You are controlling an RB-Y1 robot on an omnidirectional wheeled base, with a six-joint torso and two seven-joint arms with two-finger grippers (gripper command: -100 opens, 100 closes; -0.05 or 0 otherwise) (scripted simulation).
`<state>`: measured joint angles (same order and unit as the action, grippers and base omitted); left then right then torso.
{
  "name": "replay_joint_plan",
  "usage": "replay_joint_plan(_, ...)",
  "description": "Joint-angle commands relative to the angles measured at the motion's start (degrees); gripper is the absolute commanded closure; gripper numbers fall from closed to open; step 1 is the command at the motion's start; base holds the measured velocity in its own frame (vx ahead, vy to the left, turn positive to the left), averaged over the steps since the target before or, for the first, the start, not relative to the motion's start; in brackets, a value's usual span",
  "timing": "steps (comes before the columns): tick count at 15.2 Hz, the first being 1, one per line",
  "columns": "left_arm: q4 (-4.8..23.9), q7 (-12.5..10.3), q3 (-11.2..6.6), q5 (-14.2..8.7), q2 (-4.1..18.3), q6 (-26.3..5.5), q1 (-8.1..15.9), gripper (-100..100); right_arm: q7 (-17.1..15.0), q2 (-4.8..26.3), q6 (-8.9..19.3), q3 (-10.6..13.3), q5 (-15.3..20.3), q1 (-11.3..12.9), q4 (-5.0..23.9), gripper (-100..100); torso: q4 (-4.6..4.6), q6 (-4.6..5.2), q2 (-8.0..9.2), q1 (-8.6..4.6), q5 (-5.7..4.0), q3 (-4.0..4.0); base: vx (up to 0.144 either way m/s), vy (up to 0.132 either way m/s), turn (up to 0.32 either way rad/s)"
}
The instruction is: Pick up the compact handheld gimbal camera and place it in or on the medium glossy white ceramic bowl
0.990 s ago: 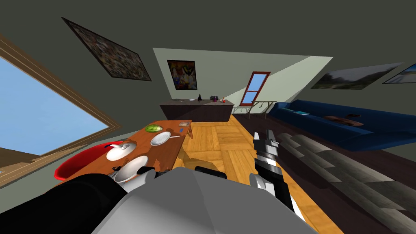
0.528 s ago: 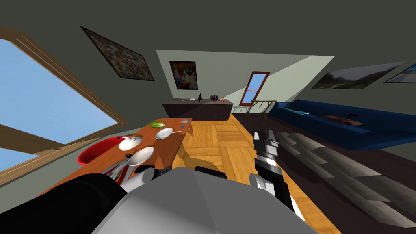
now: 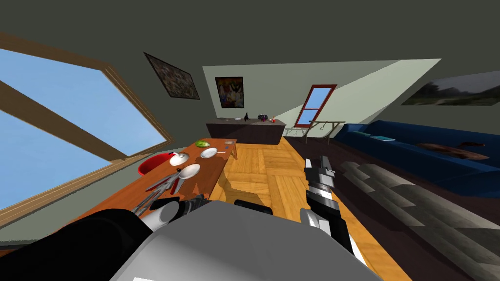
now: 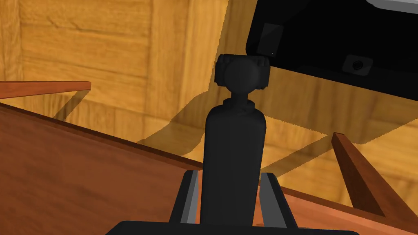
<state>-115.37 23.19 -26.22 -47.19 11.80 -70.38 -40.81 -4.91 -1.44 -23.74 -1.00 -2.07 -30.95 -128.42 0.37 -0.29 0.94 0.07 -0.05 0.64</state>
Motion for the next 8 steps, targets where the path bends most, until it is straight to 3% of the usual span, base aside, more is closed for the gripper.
replay_joint_plan(1,-1.56,-0.08,-1.68,-0.06,-0.35,0.42,-0.32,100,0.0,0.0,0.0,0.0,0.0,0.0,0.0,0,0.0,0.0,0.0,0.0,0.0,0.0,-0.123,0.078,0.165)
replay_joint_plan(7,-5.61,-0.22,-6.18,0.41,-1.42,1.09,-1.51,100,0.0,0.0,0.0,-0.01,0.0,-0.01,0.0,0,-0.01,-0.04,-0.21,0.07,0.0,-0.1,-0.09,0.073,0.177)
replay_joint_plan(8,-5.0,-0.37,-5.25,0.21,-1.13,0.69,-1.33,100,0.0,0.01,0.0,-0.01,0.0,-0.01,0.0,0,0.0,-0.04,-0.23,0.11,-0.02,-0.11,-0.046,0.057,0.068)
